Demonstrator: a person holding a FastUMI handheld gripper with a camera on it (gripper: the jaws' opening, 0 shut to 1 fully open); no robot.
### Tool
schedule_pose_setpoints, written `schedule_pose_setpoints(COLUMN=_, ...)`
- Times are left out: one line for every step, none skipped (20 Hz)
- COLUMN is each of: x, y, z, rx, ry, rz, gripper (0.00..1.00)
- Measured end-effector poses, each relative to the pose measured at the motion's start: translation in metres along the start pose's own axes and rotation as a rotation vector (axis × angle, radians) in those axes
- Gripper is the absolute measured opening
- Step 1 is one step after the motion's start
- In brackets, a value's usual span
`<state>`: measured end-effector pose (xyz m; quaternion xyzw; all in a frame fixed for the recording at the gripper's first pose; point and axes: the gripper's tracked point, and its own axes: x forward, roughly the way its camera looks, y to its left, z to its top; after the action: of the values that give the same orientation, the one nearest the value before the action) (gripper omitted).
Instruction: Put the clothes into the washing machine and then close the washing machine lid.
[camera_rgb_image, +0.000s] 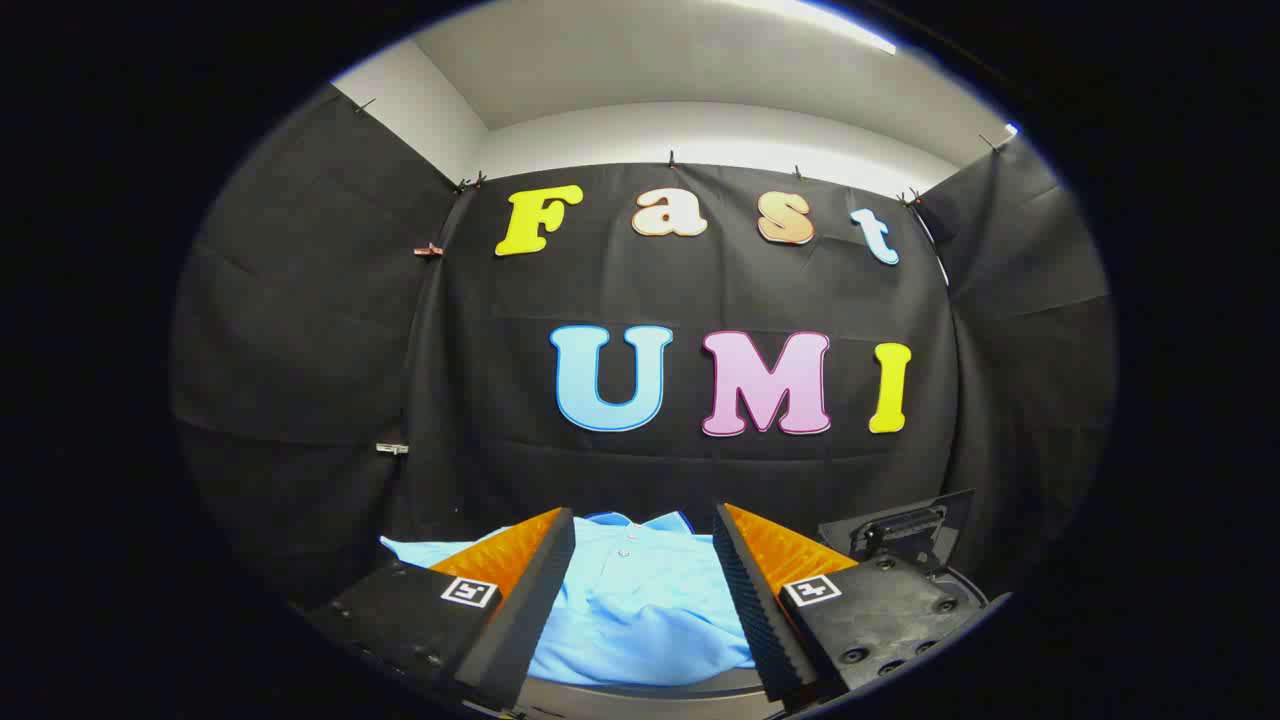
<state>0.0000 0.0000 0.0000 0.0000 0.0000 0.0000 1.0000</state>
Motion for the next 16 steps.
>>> schedule_pose_setpoints(x=0.002, y=0.002, z=-0.001, rx=0.004, ry=0.005, rz=0.009, gripper=0.88)
schedule_pose_setpoints(x=0.003, y=0.003, z=-0.002, rx=0.009, ry=0.012, rz=0.017, gripper=0.88)
schedule_pose_setpoints(x=0.005, y=0.003, z=-0.002, rx=0.014, ry=0.018, rz=0.02, gripper=0.9)
schedule_pose_setpoints(x=0.007, y=0.002, z=-0.002, rx=0.018, ry=0.021, rz=0.02, gripper=0.9)
schedule_pose_setpoints(x=0.008, y=0.002, z=-0.002, rx=0.022, ry=0.021, rz=0.021, gripper=0.91)
schedule_pose_setpoints(x=0.009, y=0.002, z=0.0, rx=0.024, ry=0.02, rz=0.024, gripper=0.92)
schedule_pose_setpoints(x=0.01, y=0.002, z=-0.001, rx=0.024, ry=0.018, rz=0.027, gripper=0.94)
schedule_pose_setpoints(x=0.01, y=0.002, z=0.0, rx=0.022, ry=0.016, rz=0.029, gripper=0.95)
schedule_pose_setpoints(x=0.011, y=0.001, z=-0.001, rx=0.019, ry=0.016, rz=0.03, gripper=0.96)
schedule_pose_setpoints(x=0.012, y=0.001, z=-0.002, rx=0.016, ry=0.017, rz=0.031, gripper=0.96)
schedule_pose_setpoints(x=0.013, y=0.003, z=-0.003, rx=0.012, ry=0.02, rz=0.034, gripper=0.96)
schedule_pose_setpoints(x=0.013, y=0.005, z=-0.005, rx=0.009, ry=0.025, rz=0.036, gripper=0.96)
schedule_pose_setpoints(x=0.014, y=0.005, z=-0.008, rx=0.004, ry=0.032, rz=0.039, gripper=0.96)
schedule_pose_setpoints(x=0.015, y=0.007, z=-0.009, rx=0.0, ry=0.036, rz=0.04, gripper=0.96)
schedule_pose_setpoints(x=0.017, y=0.008, z=-0.01, rx=-0.006, ry=0.04, rz=0.042, gripper=0.96)
schedule_pose_setpoints(x=0.019, y=0.011, z=-0.01, rx=-0.012, ry=0.043, rz=0.045, gripper=0.96)
